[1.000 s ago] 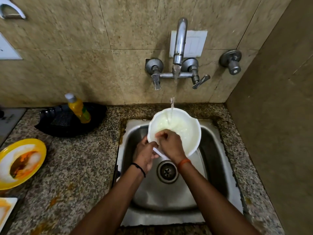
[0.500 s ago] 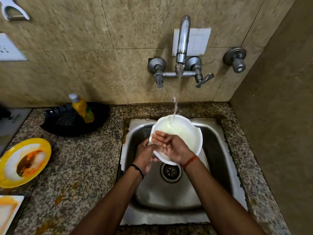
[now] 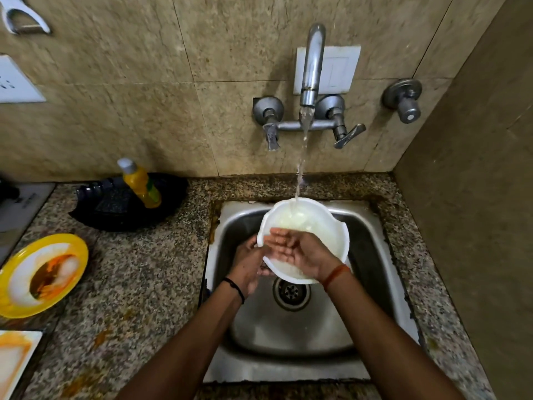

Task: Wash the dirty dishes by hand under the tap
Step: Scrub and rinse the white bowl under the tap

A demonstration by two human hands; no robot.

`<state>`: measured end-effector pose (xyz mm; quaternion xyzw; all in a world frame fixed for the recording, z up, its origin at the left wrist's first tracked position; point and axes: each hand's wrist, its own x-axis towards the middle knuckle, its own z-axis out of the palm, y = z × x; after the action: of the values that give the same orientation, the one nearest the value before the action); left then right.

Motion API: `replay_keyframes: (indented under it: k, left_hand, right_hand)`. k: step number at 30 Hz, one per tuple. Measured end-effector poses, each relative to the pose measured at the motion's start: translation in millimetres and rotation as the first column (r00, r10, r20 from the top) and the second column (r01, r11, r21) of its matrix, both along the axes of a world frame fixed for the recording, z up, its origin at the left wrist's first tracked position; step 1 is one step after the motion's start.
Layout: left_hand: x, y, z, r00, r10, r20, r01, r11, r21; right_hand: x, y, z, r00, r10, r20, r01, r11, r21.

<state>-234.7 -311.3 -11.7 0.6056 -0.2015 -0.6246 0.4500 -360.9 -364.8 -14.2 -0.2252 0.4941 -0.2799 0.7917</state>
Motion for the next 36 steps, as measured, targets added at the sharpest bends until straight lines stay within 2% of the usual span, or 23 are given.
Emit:
replay_keyframes:
  k: [3, 4, 6, 7, 8, 9, 10, 12, 15, 17, 19, 21, 22, 24, 26, 28, 30, 31, 32, 33, 34, 35, 36]
  left_hand:
    - [9, -1, -1, 1.0, 0.014, 0.017, -0.014, 1.0, 0.006]
    - [9, 0, -2, 1.0, 0.018, 0.016, -0.019, 1.0, 0.01]
    - [7, 1, -3, 1.0, 0.027, -0.001, -0.027, 0.999, 0.019]
    - [4, 1, -3, 1.0, 0.022, -0.014, -0.021, 0.999, 0.025]
    - [1, 2, -4, 1.0, 0.007, -0.028, -0.006, 1.0, 0.027]
    - [-2, 2, -3, 0.999, -0.008, -0.044, 0.009, 1.0, 0.025]
    - [-4, 1, -2, 0.998, -0.017, -0.057, 0.018, 1.0, 0.023]
    - [-6, -3, -1, 0.998, -0.018, -0.065, 0.018, 1.0, 0.005]
    - [1, -6, -2, 0.999, 0.016, -0.043, -0.016, 1.0, -0.012]
    - [7, -8, -5, 0.999, 0.042, -0.012, -0.042, 0.999, 0.007]
    - [8, -9, -6, 0.999, 0.043, -0.019, -0.043, 0.999, 0.012]
    - [3, -10, -3, 0.999, 0.018, -0.036, -0.018, 1.0, 0.005]
    - [0, -11, -1, 0.999, 0.011, -0.039, -0.011, 1.0, 0.001]
    - [-3, -14, 0, 0.999, 0.002, -0.041, -0.002, 1.0, -0.006]
    - [0, -16, 0, 1.0, 0.002, -0.023, -0.002, 1.0, -0.007]
    - [7, -18, -2, 1.0, 0.013, 0.001, -0.013, 1.0, 0.003]
    - [16, -19, -5, 1.0, 0.026, 0.01, -0.026, 1.0, 0.013]
    - [19, -19, -7, 0.999, 0.029, 0.014, -0.029, 0.999, 0.016]
    - [21, -19, -8, 0.999, 0.027, 0.02, -0.028, 0.999, 0.02]
    - [22, -21, -9, 0.999, 0.025, 0.022, -0.026, 0.999, 0.028]
    - [23, -23, -9, 0.999, 0.029, 0.015, -0.03, 0.999, 0.04]
    - [24, -25, -7, 0.999, 0.041, 0.003, -0.041, 0.998, 0.054]
    - [25, -28, -5, 0.998, 0.057, -0.009, -0.056, 0.996, 0.07]
  right_hand:
    - [-15, -6, 6, 0.917, 0.178, -0.357, -0.198, 0.98, -0.02]
    - [-20, -11, 7, 0.849, 0.145, -0.509, -0.214, 0.973, -0.08]
    - [-25, -23, 8, 0.649, -0.131, -0.75, -0.223, 0.909, -0.352]
    - [-22, -24, 10, 0.627, -0.279, -0.727, -0.216, 0.835, -0.506]
    - [-15, -23, 13, 0.715, -0.331, -0.616, -0.138, 0.797, -0.588]
    - [-6, -21, 17, 0.854, -0.303, -0.422, 0.018, 0.828, -0.56]
    - [4, -16, 19, 0.946, -0.234, -0.226, 0.114, 0.89, -0.442]
    - [17, -6, 13, 0.995, -0.105, -0.001, 0.102, 0.975, -0.195]
    - [6, -3, 13, 0.974, 0.081, -0.21, -0.11, 0.985, -0.132]
    - [-11, -13, 14, 0.905, 0.1, -0.413, -0.168, 0.977, -0.131]
    - [-22, -28, 13, 0.744, -0.035, -0.668, -0.19, 0.946, -0.262]
    - [-20, -32, 15, 0.608, -0.231, -0.759, -0.207, 0.878, -0.432]
    - [-13, -29, 17, 0.625, -0.265, -0.734, -0.209, 0.849, -0.485]
    - [4, -21, 14, 0.742, -0.211, -0.637, -0.234, 0.808, -0.541]
    - [14, -10, 9, 0.815, -0.079, -0.574, -0.3, 0.79, -0.535]
    - [11, 0, 8, 0.818, 0.101, -0.567, -0.408, 0.795, -0.448]
    - [0, 4, 9, 0.704, 0.217, -0.676, -0.567, 0.745, -0.35]
    - [-6, 5, 9, 0.528, 0.207, -0.824, -0.699, 0.656, -0.284]
    - [-12, 8, 11, 0.282, 0.112, -0.953, -0.821, 0.542, -0.179]
    - [-18, 11, 12, 0.075, -0.028, -0.997, -0.891, 0.447, -0.08]
    - [-24, 15, 12, -0.022, -0.141, -0.99, -0.927, 0.375, -0.033]
    - [-30, 17, 11, -0.022, -0.214, -0.977, -0.945, 0.322, -0.049]
    - [-37, 19, 11, 0.027, -0.255, -0.966, -0.956, 0.276, -0.1]
